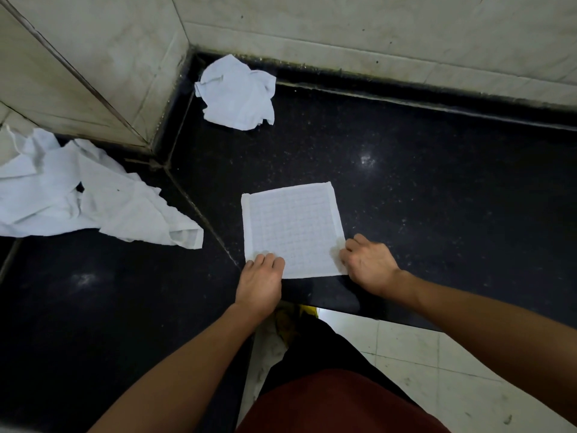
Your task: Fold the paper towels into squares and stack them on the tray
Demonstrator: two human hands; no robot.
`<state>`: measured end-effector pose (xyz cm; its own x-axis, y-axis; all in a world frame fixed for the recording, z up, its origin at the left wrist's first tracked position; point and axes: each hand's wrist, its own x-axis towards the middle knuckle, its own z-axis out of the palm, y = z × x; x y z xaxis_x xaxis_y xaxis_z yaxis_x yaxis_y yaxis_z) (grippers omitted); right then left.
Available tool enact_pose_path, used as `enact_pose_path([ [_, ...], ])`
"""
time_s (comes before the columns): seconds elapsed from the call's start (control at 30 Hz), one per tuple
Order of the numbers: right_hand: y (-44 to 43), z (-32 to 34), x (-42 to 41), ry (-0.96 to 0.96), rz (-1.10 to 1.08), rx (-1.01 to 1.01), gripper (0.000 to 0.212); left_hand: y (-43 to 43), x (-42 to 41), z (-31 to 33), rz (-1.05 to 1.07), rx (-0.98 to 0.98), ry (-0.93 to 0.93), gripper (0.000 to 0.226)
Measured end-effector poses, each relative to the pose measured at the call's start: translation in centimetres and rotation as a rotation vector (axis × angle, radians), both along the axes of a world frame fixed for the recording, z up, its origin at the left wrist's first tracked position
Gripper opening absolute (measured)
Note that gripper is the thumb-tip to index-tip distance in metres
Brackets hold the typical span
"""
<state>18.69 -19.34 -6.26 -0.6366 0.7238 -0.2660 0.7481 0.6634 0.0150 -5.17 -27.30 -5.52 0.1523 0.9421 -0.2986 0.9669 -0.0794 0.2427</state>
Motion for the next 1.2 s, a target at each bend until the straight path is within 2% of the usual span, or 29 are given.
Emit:
enact_pose_path([
  [0.1,0.5,0.4,0.4,0.153,-0.043,0.011,0.011,0.1,-0.9,0.3,0.015,0.018,-0.092,0.029],
  [0.17,0.1,1.3,-0.8,0.239,-0.086,-0.056,0.032,0.4,-1.1,0.7,0.051,0.029,-0.168,0.026],
  [0.23,-0.6,1.5,-2.4,0.210,-0.067,-0.095,0.054,1.0,-1.2,1.1,0.066,0.046,-0.217,0.023],
  [0.27,-1.0,1.2,-3.2,0.164,-0.030,-0.096,0.056,1.3,-1.3,1.3,0.064,0.061,-0.230,0.023],
  [0.33,-1.7,0.3,-4.0,0.119,0.027,-0.087,0.038,1.7,-1.8,1.4,0.054,0.090,-0.237,0.023],
  [0.4,-1.6,-0.4,-3.4,0.196,-0.016,-0.041,0.018,2.0,-2.4,1.6,0.034,0.098,-0.211,0.027],
  [0.47,-0.9,-0.3,-2.4,0.275,-0.084,-0.096,0.009,2.0,-3.2,1.5,0.022,0.090,-0.191,0.030],
  [0.53,0.2,0.5,-1.5,0.282,-0.157,-0.208,0.013,2.2,-4.2,1.2,0.058,0.062,-0.230,0.026],
  [0.67,4.0,2.8,-1.2,0.390,-0.436,-0.421,0.014,4.1,-6.4,1.9,0.405,-0.008,-0.484,0.015],
  [0.8,8.8,2.8,-2.8,0.588,-0.723,-0.501,0.011,8.3,-7.9,1.8,0.706,-0.007,-0.587,0.011],
  [1.0,12.5,1.3,-5.1,0.453,-0.842,-0.413,0.019,13.3,-8.3,0.5,0.874,-0.031,-0.559,0.012],
  [1.2,14.0,0.6,-5.8,0.294,-0.867,-0.342,0.023,15.3,-8.0,-0.9,0.862,-0.052,-0.448,0.007],
])
